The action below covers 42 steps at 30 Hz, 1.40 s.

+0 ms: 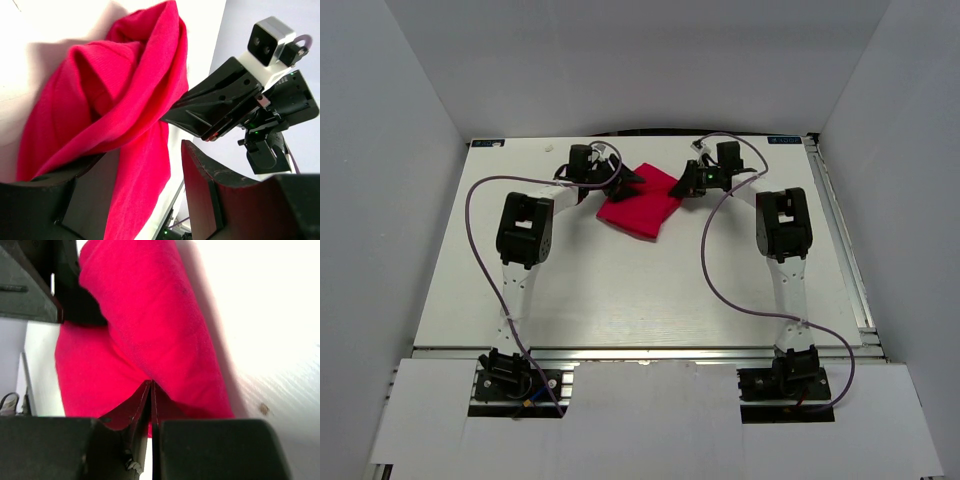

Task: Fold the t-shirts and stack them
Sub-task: Smooth out wrinkles on the folded tshirt

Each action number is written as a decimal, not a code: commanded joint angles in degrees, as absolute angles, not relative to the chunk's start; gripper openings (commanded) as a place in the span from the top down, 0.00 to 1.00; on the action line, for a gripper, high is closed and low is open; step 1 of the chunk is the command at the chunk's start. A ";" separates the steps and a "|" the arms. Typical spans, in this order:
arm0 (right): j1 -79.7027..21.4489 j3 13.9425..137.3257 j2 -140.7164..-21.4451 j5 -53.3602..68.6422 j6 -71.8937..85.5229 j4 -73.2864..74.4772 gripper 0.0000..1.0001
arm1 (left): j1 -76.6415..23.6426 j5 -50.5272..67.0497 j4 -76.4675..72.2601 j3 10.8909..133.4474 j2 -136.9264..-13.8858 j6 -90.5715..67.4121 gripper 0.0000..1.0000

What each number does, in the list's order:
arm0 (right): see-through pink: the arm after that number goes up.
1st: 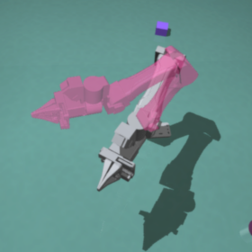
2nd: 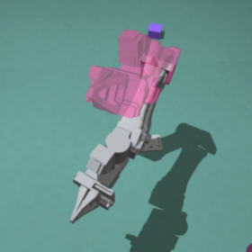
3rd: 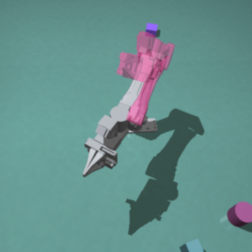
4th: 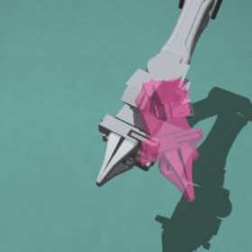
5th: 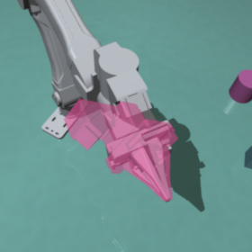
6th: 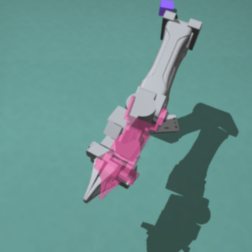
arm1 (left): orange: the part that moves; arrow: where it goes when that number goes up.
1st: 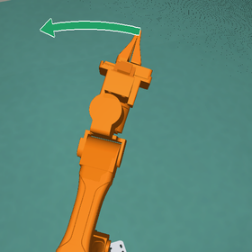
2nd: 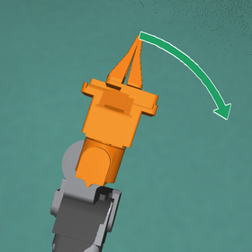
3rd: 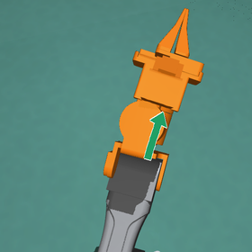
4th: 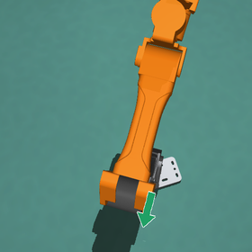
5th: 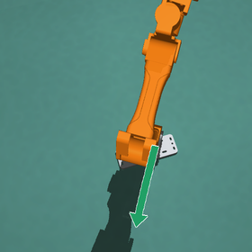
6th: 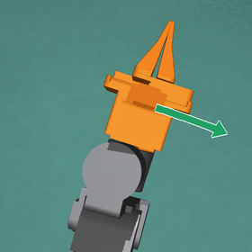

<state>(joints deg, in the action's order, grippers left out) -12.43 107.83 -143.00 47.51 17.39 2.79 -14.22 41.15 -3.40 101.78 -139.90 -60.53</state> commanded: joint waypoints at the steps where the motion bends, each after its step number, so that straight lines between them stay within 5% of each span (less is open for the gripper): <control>1: -9.49 105.55 -141.95 48.91 14.94 6.33 0.90 | -13.10 40.86 -4.48 101.42 -137.73 -60.64 0.36; 10: -10.28 107.22 -135.18 61.43 18.89 -4.65 0.86 | -13.10 47.98 -8.88 103.54 -133.16 -60.30 0.36; 18: -11.42 112.15 -139.74 63.19 23.90 -10.02 0.85 | -15.46 50.10 -9.31 92.13 -124.20 -58.71 0.36; 42: -13.89 111.54 -146.60 45.10 28.30 -7.03 0.85 | -20.83 46.93 -9.67 86.32 -134.47 -58.10 0.37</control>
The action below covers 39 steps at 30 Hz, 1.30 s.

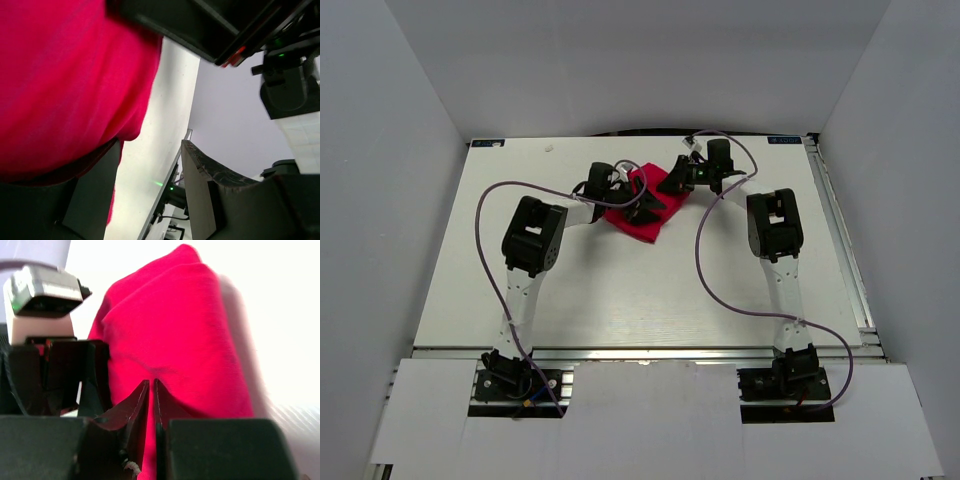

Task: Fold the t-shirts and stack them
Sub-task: Smooth out wrinkles on the folded tshirt

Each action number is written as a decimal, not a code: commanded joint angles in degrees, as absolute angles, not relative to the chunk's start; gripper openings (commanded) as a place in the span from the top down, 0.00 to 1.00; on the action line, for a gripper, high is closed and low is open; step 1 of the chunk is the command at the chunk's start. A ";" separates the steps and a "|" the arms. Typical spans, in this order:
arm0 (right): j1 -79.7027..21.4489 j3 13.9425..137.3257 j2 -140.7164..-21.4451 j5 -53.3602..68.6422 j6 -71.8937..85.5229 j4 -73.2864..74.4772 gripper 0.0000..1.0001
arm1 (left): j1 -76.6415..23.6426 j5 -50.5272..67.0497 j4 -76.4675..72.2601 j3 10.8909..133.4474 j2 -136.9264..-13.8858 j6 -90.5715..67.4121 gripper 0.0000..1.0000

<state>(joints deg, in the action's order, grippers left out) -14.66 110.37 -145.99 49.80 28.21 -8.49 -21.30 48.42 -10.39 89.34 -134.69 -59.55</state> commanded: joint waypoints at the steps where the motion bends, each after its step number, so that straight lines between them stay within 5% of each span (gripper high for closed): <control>1: -13.63 111.27 -146.78 43.96 28.56 -6.94 0.86 | -20.92 46.93 -9.84 85.44 -134.30 -58.01 0.37; 25: -9.76 107.32 -144.23 48.69 30.06 -10.72 0.87 | -17.49 48.16 -2.20 76.12 -125.16 -49.13 0.37; 39: -9.40 106.70 -136.85 61.43 29.61 -14.76 0.86 | -17.40 52.91 -2.63 84.98 -118.48 -50.97 0.37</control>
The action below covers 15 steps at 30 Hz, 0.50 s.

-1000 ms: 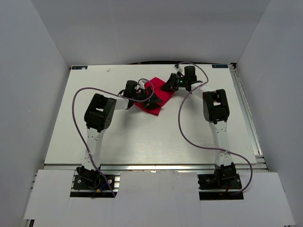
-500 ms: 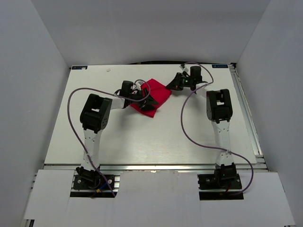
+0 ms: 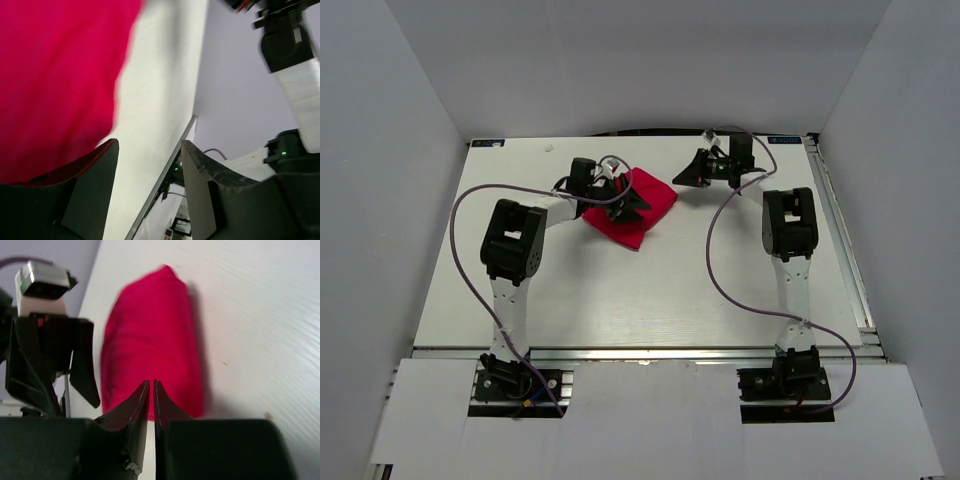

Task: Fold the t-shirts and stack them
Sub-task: Smooth out wrinkles on the folded tshirt

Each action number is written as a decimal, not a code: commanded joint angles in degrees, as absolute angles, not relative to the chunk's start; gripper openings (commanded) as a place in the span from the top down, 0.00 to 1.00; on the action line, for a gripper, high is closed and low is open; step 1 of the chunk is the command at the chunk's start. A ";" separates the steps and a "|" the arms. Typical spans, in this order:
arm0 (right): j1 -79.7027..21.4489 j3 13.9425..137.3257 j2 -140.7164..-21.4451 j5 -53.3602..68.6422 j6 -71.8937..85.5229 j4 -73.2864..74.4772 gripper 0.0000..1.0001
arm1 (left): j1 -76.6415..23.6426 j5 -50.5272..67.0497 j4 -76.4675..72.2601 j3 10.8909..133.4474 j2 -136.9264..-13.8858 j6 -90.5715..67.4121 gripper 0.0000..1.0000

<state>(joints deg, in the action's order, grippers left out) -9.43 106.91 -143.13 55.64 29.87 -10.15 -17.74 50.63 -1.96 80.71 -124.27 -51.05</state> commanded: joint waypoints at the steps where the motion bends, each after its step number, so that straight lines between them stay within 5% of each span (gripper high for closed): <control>1: -9.49 106.53 -136.58 63.00 30.32 -16.59 0.86 | -17.40 53.35 -2.98 86.90 -118.48 -51.59 0.36; 15: -15.46 104.94 -137.20 60.65 28.92 -12.22 0.86 | -13.97 44.13 -5.19 101.76 -130.93 -56.87 0.37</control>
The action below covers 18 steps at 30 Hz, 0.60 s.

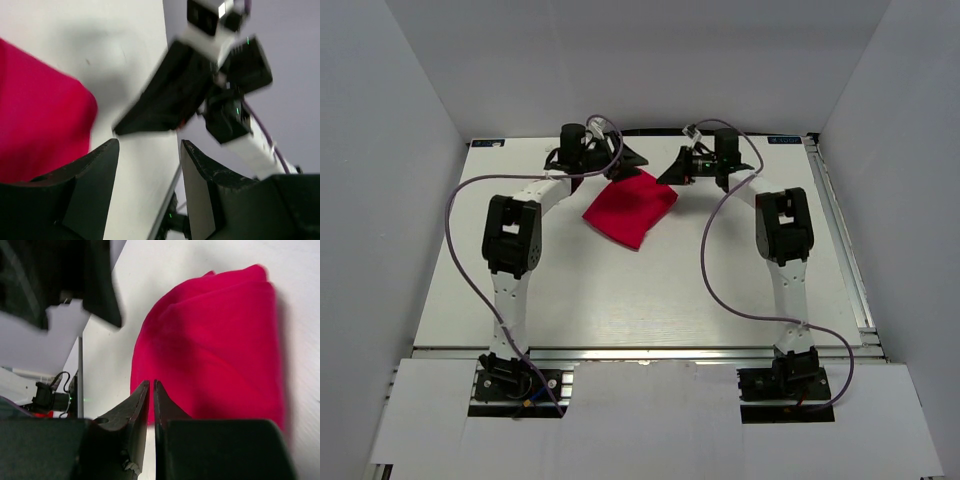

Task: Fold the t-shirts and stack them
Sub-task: Smooth out wrinkles on the folded tshirt

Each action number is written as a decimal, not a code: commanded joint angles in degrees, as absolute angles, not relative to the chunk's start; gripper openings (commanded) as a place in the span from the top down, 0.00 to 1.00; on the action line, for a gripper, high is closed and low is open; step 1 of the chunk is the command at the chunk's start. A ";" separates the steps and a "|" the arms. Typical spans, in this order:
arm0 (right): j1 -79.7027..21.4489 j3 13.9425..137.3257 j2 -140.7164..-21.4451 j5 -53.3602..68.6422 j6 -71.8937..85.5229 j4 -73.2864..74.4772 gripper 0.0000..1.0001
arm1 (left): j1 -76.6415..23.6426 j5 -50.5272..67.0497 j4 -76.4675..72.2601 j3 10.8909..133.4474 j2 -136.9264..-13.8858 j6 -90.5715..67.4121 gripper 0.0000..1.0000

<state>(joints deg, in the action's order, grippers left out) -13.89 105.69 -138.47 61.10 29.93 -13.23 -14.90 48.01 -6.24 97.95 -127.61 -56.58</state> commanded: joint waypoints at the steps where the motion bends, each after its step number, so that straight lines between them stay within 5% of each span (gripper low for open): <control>1: -15.82 104.77 -137.20 60.64 28.74 -12.04 0.86 | -13.89 43.43 -4.40 103.17 -131.91 -56.60 0.37; 18: -19.95 96.24 -138.34 58.36 25.23 -5.12 0.87 | -13.45 41.93 -2.46 108.55 -142.21 -57.13 0.38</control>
